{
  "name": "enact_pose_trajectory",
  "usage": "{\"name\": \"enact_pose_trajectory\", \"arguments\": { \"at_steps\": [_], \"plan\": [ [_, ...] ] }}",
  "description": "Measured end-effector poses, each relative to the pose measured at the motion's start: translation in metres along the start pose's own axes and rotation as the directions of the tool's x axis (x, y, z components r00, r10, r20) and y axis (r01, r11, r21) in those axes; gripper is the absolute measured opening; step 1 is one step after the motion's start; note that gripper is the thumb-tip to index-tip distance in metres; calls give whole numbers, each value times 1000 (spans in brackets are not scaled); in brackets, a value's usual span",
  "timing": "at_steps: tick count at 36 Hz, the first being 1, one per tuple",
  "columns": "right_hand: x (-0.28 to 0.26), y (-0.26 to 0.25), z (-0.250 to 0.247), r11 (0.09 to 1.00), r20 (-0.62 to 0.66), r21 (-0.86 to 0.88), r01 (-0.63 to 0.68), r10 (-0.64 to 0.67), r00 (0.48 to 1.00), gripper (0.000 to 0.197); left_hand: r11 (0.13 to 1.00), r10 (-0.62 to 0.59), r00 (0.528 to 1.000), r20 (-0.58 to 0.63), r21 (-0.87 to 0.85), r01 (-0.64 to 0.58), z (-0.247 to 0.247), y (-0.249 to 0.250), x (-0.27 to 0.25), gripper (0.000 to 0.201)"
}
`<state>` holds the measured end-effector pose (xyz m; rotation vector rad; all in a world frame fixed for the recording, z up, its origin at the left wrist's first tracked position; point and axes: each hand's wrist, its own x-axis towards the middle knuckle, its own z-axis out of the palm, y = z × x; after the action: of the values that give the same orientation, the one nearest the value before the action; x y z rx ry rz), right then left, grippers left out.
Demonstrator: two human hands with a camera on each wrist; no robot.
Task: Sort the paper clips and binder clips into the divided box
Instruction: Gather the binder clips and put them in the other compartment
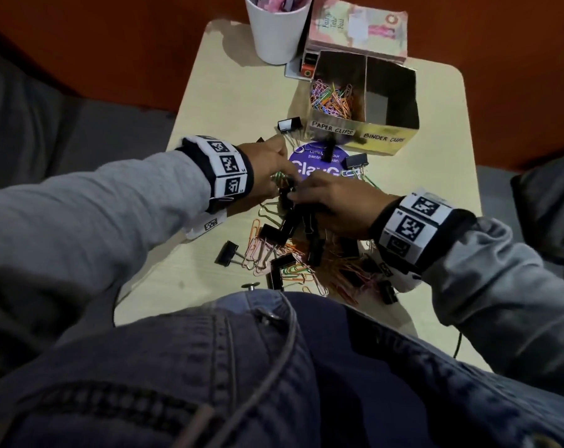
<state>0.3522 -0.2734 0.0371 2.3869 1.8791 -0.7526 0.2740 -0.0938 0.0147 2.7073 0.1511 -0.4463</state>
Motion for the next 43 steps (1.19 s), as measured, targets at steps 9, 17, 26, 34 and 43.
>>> {"name": "enact_pose_trajectory", "arguments": {
  "at_steps": [9, 17, 26, 34, 43],
  "plan": [
    [-9, -8, 6, 995, -50, -95, -18, 13, 999, 46, 995, 21, 999, 34, 98, -24, -12, -8, -2, 51],
    [-7, -18, 9, 987, 6, -150, -58, 60, 998, 44, 958, 95, 987, 127, 257, -125, -11, -5, 5, 46],
    [-24, 0, 12, 989, -69, -47, -140, 137, 988, 43, 905, 175, 972, 155, 363, -220, -14, 6, 16, 26],
    [-43, 33, -8, 913, -258, 36, -405, 400, 879, 35, 838, 133, 970, 205, 498, -221, -7, 13, 15, 27],
    [-12, 80, -22, 735, -123, -114, -669, 658, 743, 42, 880, -89, 971, 221, 474, -27, -2, 20, 24, 37]
  ]
}}
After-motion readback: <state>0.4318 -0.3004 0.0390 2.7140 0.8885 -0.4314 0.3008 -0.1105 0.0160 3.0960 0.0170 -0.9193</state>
